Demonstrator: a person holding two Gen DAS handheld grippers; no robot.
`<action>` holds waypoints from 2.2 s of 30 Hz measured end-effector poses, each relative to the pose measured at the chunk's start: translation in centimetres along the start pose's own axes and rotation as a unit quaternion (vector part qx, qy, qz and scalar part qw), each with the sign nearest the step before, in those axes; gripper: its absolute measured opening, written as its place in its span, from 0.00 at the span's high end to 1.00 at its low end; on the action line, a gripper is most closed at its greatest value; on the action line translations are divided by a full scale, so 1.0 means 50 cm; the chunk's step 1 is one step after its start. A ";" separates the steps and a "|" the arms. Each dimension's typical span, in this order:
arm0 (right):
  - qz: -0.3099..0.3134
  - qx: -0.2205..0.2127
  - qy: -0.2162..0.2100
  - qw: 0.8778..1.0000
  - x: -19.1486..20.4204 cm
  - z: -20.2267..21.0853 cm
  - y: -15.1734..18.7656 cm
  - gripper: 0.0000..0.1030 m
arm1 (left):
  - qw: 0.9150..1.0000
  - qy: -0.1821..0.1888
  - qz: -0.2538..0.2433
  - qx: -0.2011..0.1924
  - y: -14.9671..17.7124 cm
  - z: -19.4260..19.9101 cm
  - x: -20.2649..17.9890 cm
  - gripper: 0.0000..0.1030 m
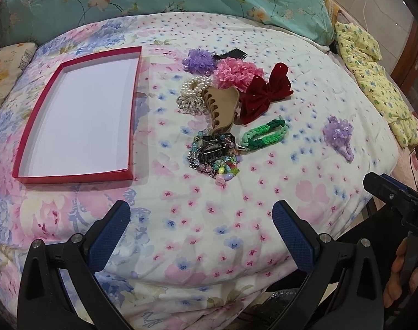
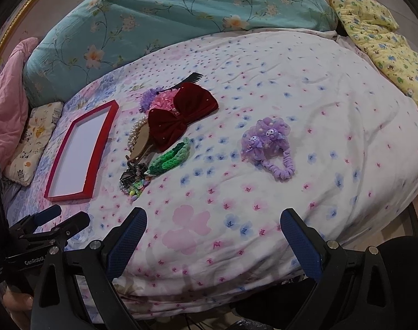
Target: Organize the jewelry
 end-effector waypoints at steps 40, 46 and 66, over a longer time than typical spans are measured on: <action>-0.025 0.030 0.079 0.996 -0.138 -0.145 -0.129 0.59 | 0.987 0.063 -0.127 0.073 -0.191 -0.213 -0.159 0.70; -0.030 0.022 0.064 0.997 -0.132 -0.134 -0.129 0.90 | 0.989 0.092 -0.094 0.071 -0.196 -0.198 -0.114 0.91; 0.057 -0.009 -0.051 0.997 0.077 -0.075 -0.106 0.96 | 0.991 0.130 0.009 0.013 -0.095 -0.037 0.076 0.92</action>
Point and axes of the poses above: each gripper's, at about its wrist camera, not at the fingertips, and z roughly against the way its jaws point, x to its left, y to its underside, the point moved 1 cm from there along -z, roughly the way its jaws point, and after that the axes turned 7 degrees about x, right-handed, at the moved point
